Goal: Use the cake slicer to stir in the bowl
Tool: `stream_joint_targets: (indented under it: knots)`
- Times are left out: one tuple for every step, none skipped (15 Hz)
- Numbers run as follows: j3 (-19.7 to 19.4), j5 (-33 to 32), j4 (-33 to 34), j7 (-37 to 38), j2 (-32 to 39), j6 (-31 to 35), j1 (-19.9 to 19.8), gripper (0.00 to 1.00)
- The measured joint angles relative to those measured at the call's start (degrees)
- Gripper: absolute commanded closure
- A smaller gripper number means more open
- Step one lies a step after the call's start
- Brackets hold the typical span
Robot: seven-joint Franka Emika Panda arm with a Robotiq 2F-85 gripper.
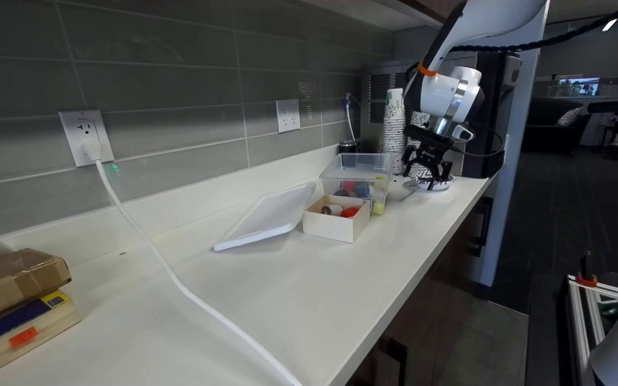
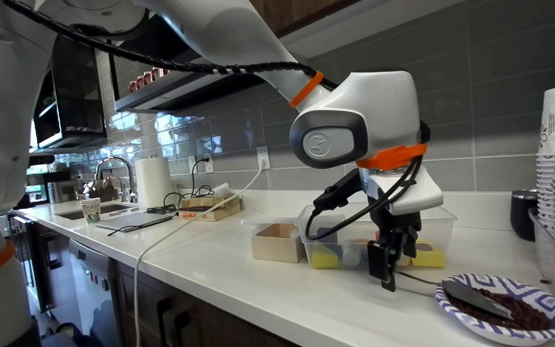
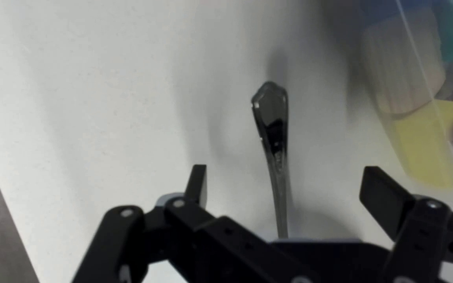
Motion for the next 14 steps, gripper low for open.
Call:
stream_joint_targets:
  knots:
    - [0.0, -0.6, 0.0, 0.7, 0.4, 0.0, 0.3, 0.0]
    - [0.0, -1.1, 0.0, 1.2, 0.8, 0.0, 0.5, 0.09]
    - [0.0, -1.5, 0.0, 1.7, 1.2, 0.0, 0.8, 0.27]
    - [0.0, -1.9, 0.1, 2.2, 1.4, 0.0, 0.9, 0.34]
    - [0.0, -2.2, 0.1, 2.6, 1.6, 0.0, 1.0, 0.44]
    - [0.0, -2.2, 0.1, 2.7, 1.6, 0.0, 1.1, 0.51]
    - [0.0, -2.2, 0.1, 2.7, 1.6, 0.0, 1.0, 0.6]
    - [-0.1, -2.2, 0.1, 2.7, 1.6, 0.1, 1.0, 0.67]
    - [-0.1, -2.2, 0.1, 2.7, 1.6, 0.4, 1.0, 0.73]
    - [-0.2, -2.2, 0.0, 2.7, 1.6, 0.9, 1.0, 0.82]
    - [-0.3, -2.2, 0.0, 2.7, 1.6, 1.3, 1.0, 0.89]
    - [-0.4, -2.2, 0.0, 2.7, 1.6, 1.7, 1.0, 0.98]
    - [-0.4, -2.2, 0.0, 2.7, 1.6, 2.0, 1.0, 1.0]
    - [-0.4, -2.2, -0.1, 2.7, 1.6, 2.2, 1.0, 1.0]
